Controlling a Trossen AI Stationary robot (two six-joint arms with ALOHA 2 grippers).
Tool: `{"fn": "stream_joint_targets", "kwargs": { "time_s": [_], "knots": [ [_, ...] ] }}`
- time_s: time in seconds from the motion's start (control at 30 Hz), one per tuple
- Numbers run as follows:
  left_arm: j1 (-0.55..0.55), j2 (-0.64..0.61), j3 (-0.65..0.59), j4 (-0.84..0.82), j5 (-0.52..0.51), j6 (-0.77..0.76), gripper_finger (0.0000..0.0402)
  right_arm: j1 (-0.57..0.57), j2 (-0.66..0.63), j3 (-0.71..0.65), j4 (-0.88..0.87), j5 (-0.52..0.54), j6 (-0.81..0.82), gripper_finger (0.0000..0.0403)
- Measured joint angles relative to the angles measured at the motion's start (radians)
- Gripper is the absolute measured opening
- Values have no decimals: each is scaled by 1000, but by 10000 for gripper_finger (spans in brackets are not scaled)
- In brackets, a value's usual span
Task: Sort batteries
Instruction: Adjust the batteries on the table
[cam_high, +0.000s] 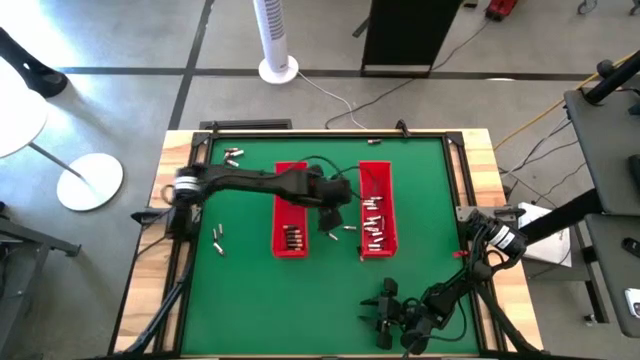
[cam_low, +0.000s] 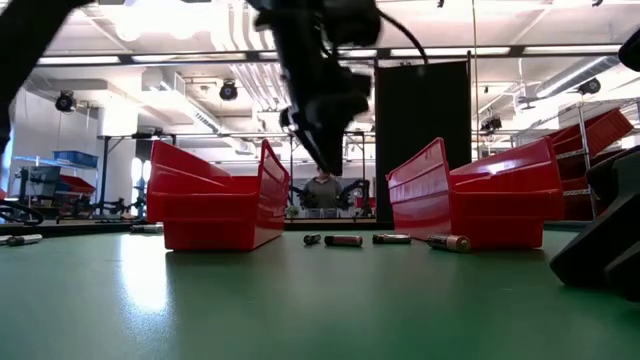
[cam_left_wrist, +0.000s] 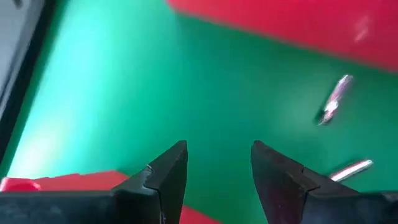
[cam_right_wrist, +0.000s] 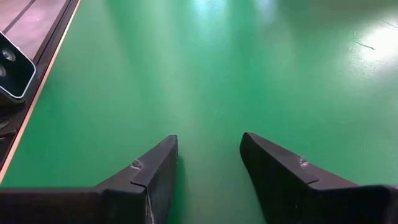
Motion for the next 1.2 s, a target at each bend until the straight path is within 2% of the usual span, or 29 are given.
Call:
{"fn": "stream_joint_targets", "kwargs": {
  "time_s": [0.27, 0.43, 0.53, 0.6, 0.73, 1.03, 1.2],
  "knots": [
    [38, 294, 404, -447, -3, -27, 148, 4, 0, -1, 14, 6, 10, 184],
    [51, 391, 513, -522, 5, 30, 82, 24, 1, -1, 14, 12, 24, 188],
    [52, 409, 528, -528, 59, 35, 26, 30, 1, -1, 12, 13, 25, 189],
    [52, 410, 524, -544, 71, 26, 8, 31, 1, -1, 11, 13, 27, 188],
    [52, 407, 519, -597, 71, -2, 8, 32, 1, -1, 11, 13, 29, 184],
    [38, 398, 453, -510, 95, 6, 0, 32, 1, -1, 12, 9, 35, 190],
    [29, 314, 383, -416, 95, 11, 0, 34, 1, -1, 11, 4, 39, 185]
  ]
}}
